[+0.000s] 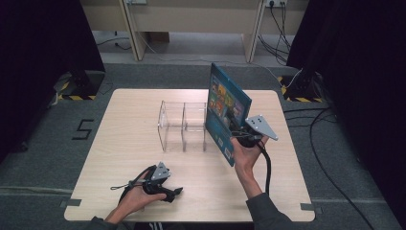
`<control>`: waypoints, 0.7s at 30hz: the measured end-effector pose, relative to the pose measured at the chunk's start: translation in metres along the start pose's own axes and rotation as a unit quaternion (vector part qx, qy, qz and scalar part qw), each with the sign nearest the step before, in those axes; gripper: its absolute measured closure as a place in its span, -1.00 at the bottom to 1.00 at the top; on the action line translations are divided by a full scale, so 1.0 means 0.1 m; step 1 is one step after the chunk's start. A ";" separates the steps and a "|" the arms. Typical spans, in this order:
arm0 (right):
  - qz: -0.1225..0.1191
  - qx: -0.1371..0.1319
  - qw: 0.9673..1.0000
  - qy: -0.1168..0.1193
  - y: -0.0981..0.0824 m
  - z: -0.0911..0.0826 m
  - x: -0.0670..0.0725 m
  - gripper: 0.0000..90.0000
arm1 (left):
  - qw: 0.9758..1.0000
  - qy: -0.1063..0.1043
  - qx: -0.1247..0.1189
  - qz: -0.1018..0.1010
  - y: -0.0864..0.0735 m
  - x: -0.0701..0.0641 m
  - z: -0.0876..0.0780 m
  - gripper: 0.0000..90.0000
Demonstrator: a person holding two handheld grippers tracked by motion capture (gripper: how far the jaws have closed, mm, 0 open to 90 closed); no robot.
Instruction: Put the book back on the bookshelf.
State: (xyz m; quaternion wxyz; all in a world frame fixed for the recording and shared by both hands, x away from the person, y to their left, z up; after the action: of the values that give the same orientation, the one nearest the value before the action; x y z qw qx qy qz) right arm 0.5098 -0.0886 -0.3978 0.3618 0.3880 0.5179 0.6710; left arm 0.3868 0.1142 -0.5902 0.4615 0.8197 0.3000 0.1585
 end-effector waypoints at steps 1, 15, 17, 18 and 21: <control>0.000 0.000 1.000 -0.001 -0.01 0.01 0.00 0.83 | 1.000 0.000 0.000 0.000 0.00 0.00 0.00 -0.79; -0.005 -0.001 1.000 -0.002 -0.06 0.03 -0.02 0.82 | 1.000 0.000 0.000 0.000 0.00 0.00 0.00 -0.79; -0.004 0.001 1.000 -0.002 -0.07 0.02 -0.03 0.82 | 1.000 0.000 0.000 0.000 0.00 0.00 0.00 -0.79; -0.004 0.001 1.000 -0.002 -0.07 0.02 -0.03 0.82 | 1.000 0.000 0.000 0.000 0.00 0.00 0.00 -0.79; 0.001 0.006 1.000 0.000 -0.08 -0.01 -0.03 0.81 | 1.000 0.000 0.000 0.000 0.00 0.00 0.00 -0.79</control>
State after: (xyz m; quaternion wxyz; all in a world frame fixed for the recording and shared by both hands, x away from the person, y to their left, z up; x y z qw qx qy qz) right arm 0.5105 -0.0902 -0.4062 0.3584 0.3907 0.5213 0.6687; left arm 0.3864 0.1140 -0.5902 0.4615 0.8198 0.2997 0.1584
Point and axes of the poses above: each handheld gripper's, and its own axes: z roughly forward along the jaws, y roughly out of its top, x roughly to its left, the point moved 10 cm from there along z, roughly forward along the jaws, and after that the axes turned 10 degrees about -x, right-handed, at the moved point
